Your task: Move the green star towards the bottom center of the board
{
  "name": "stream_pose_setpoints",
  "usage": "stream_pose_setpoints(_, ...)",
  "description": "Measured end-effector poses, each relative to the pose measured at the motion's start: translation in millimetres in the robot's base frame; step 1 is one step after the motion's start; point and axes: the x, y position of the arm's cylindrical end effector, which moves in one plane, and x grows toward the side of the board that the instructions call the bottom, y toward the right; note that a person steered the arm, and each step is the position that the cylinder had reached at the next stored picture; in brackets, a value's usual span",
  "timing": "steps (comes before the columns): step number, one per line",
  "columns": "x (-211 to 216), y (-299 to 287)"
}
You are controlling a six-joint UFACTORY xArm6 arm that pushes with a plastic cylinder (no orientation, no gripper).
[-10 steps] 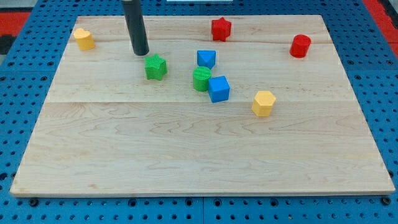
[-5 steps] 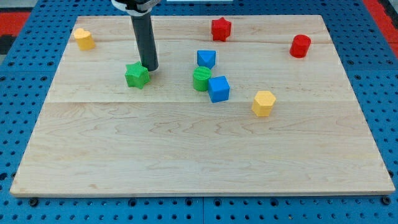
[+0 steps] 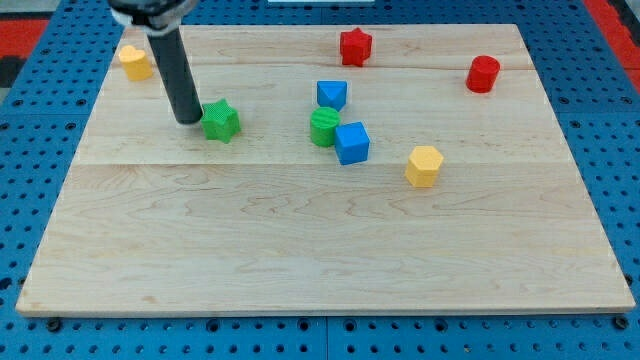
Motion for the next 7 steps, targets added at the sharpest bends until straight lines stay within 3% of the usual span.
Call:
stream_pose_setpoints(1,19.4,35.0)
stream_pose_setpoints(2,-12.8,-11.8)
stream_pose_setpoints(4,-47.1,25.2)
stream_pose_setpoints(6,76.5,103.6)
stream_pose_setpoints(7,90.0,108.1)
